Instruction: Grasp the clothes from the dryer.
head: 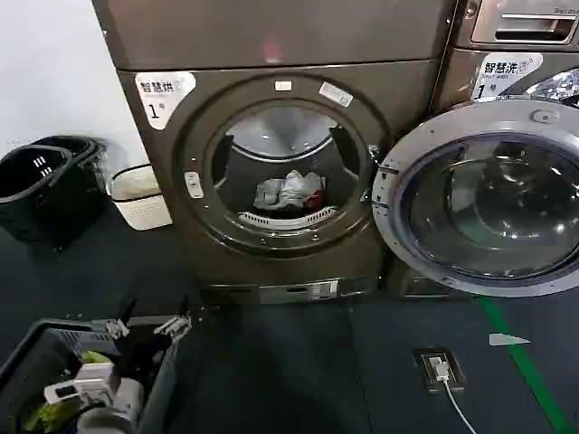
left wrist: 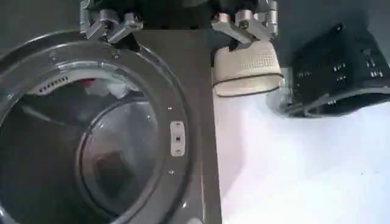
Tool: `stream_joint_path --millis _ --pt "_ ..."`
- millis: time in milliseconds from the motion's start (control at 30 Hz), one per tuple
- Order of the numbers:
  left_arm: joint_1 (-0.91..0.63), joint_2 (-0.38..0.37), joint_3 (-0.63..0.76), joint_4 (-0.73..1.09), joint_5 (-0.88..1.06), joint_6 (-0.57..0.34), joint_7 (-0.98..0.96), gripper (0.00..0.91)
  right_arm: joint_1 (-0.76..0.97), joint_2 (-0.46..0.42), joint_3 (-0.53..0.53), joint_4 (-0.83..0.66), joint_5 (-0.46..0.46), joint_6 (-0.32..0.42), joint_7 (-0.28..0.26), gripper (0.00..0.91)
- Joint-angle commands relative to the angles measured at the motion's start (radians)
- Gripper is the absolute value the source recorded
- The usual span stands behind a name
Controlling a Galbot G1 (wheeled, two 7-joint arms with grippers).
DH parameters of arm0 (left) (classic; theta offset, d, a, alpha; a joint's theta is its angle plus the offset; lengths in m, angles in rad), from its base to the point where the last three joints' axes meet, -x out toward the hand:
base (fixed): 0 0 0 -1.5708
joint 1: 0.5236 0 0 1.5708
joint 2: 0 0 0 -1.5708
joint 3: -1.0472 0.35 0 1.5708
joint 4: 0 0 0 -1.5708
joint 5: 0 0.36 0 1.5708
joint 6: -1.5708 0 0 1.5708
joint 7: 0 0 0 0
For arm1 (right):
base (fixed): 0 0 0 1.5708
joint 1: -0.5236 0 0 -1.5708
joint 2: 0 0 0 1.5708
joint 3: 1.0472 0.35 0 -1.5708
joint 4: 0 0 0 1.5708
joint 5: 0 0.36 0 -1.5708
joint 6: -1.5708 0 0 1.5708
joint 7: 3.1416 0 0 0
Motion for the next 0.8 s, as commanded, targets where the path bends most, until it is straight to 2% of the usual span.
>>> stream_joint_path --millis 33,800 --pt "0.008 0.001 -0.003 -0.014 -0.007 -0.027 0.008 0.907 0.008 -0.003 -0.017 0.009 0.046 0.012 -0.01 0.907" --pt "0.016 0.005 -0.001 -0.042 -0.02 -0.029 0.023 0.907 -0.012 -0.003 0.019 0.007 0.082 0.032 -0.002 0.907"
